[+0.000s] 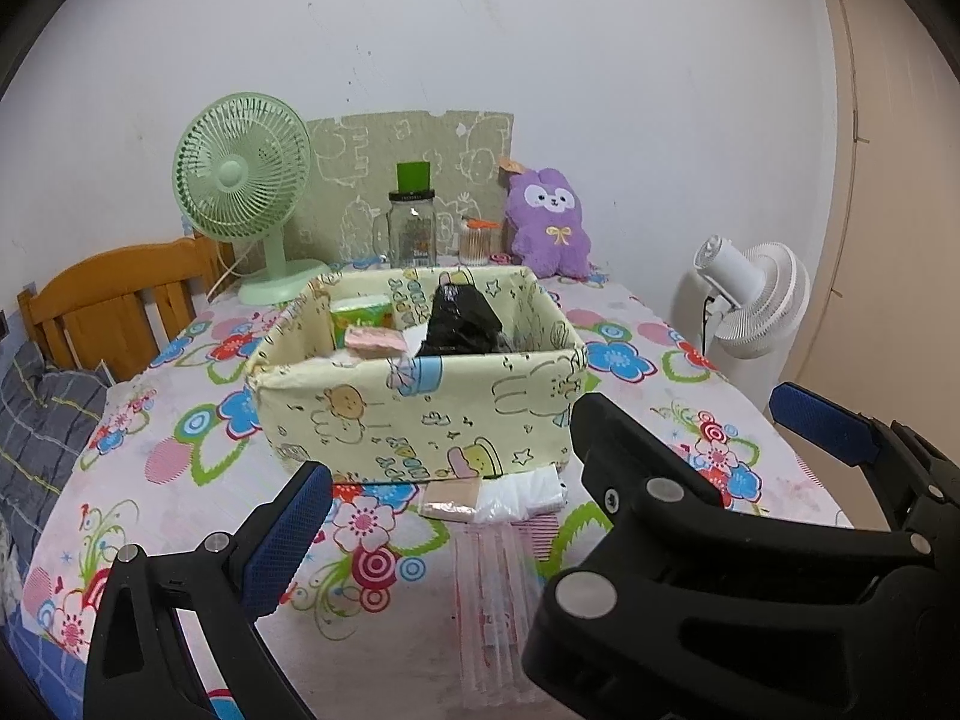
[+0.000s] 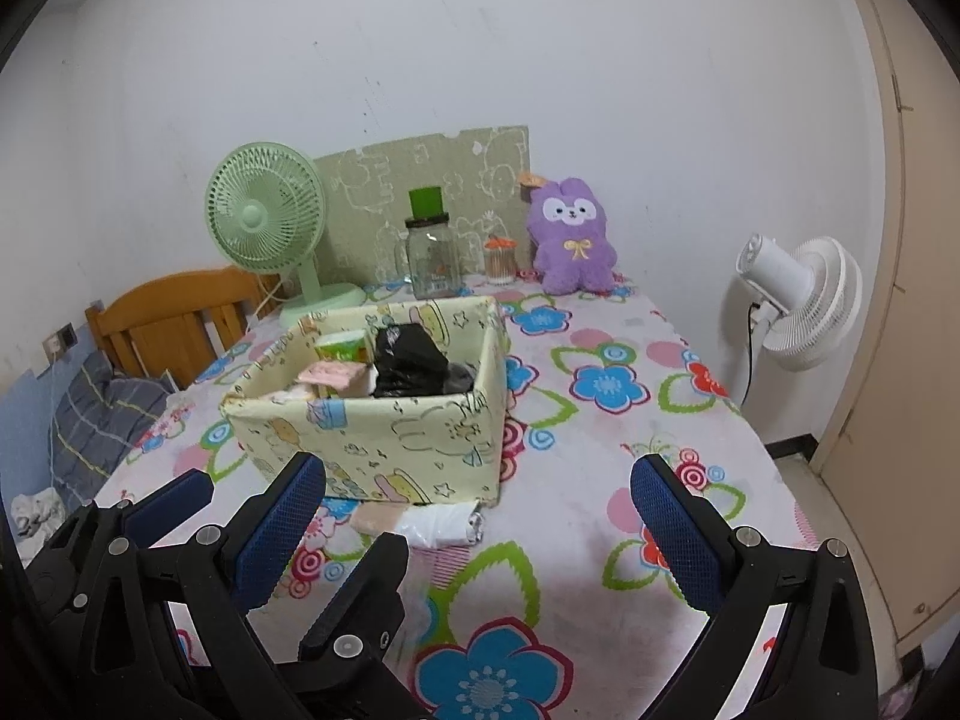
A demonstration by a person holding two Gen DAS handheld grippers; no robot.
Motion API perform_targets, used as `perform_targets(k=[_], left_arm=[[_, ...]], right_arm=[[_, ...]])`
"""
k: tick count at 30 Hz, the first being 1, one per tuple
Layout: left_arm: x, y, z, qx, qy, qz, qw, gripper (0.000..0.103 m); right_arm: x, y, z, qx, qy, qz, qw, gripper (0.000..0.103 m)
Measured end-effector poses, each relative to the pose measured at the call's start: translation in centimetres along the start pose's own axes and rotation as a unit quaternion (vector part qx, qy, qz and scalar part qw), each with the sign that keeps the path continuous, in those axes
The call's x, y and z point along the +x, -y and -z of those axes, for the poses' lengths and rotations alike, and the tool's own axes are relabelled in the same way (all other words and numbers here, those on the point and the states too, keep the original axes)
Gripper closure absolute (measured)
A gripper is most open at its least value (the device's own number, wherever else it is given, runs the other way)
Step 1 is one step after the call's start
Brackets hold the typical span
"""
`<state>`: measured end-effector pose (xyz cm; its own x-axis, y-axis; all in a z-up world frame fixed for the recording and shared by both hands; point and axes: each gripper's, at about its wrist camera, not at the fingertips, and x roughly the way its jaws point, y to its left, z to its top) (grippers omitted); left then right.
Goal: Organize soft objects
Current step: 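Lift both open tools up and back away from the fabric box, then move both tools toward the clear plastic packet and white item by the box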
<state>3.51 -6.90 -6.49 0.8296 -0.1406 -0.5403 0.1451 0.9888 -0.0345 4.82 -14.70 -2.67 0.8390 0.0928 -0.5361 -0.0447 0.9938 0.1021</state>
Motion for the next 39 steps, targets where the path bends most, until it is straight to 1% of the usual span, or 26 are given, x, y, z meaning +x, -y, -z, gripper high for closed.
perform_targets(k=[6, 13, 26, 33, 36, 39], left_arm=[[1.3, 0.3, 1.0, -0.002, -0.012, 0.002, 0.9999, 0.000], [2.7, 0.9, 1.7, 0.001, -0.023, 0.007, 0.9997, 0.000], [6.1, 1.6, 3.6, -0.011, -0.079, 0.017, 0.9967, 0.001], [7.0, 2.0, 4.1, 0.001, -0.087, 0.003, 0.9962, 0.001], [7.3, 2.0, 4.3, -0.003, -0.097, 0.006, 0.9952, 0.005], [7.5, 1.8, 4.7, -0.008, -0.109, 0.010, 0.9940, 0.013]], right_arm=[[1.1, 0.5, 0.9, -0.007, -0.010, 0.002, 1.000, 0.000], [2.6, 1.4, 1.7, 0.000, -0.027, 0.014, 1.000, 0.000], [5.4, 3.1, 3.9, 0.018, -0.064, 0.016, 0.998, 0.000], [6.6, 3.6, 4.7, 0.025, -0.083, 0.010, 0.996, 0.000], [6.9, 3.7, 4.9, 0.025, -0.086, 0.011, 0.996, 0.000], [7.2, 3.9, 5.1, 0.028, -0.095, 0.011, 0.995, 0.000]])
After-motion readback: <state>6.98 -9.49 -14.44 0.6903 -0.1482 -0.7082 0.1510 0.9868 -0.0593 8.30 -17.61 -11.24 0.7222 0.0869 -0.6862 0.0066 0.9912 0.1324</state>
